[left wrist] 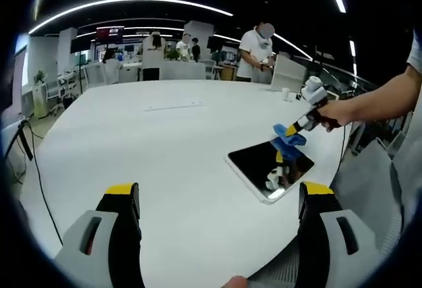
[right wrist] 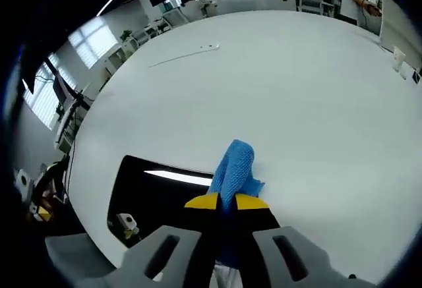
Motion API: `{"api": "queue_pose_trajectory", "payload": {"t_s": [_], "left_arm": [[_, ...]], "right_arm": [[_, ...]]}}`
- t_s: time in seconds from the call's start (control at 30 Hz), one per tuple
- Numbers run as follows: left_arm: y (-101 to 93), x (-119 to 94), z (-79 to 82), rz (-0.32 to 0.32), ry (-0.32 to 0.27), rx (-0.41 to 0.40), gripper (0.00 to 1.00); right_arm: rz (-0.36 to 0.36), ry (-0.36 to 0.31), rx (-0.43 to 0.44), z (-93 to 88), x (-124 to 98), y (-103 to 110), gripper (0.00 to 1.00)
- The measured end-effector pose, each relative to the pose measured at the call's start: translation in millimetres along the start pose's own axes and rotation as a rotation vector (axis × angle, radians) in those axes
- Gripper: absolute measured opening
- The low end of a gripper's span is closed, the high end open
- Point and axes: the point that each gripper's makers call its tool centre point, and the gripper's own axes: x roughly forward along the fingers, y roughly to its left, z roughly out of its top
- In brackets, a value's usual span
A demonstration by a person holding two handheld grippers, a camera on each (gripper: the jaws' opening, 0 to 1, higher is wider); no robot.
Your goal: Wipe the mirror surface with the cleaning cloth until all visible marks leave the cleaned area.
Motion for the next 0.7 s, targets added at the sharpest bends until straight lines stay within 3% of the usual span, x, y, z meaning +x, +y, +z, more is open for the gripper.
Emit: {"api": "queue_pose_trajectory", "payload": {"t_s": [0.13, 0.43, 0.53, 0.6, 0.7], "left_arm": [[1.4, 0, -5.8, 0.034, 0.02, 0.007, 0.99], [-4.1, 1, -10.5, 0.007, 0.03, -0.017, 0.99], [-5.7, 2, -3.9, 0.011, 0.019, 0.019, 0.99], [-3.8, 4, 8.8, 0.029, -0.037, 0.034, 0.99], [-5.1, 8, 11.0, 0.013, -0.026, 0.002, 0.99]], "right_arm": [[-0.012, 0.012, -0.024, -2.3, 9, 1, 0.02], [-0.03, 0.025, -0.002, 0.7, 12, 5, 0.02], [-0.042, 0.016, 0.02, 0.8, 14, 8, 0.01], [-0.046, 0.017, -0.029, 0.5, 14, 16, 0.01], [-0.051, 0.016, -0.035, 3.2, 17, 22, 0.01]]}}
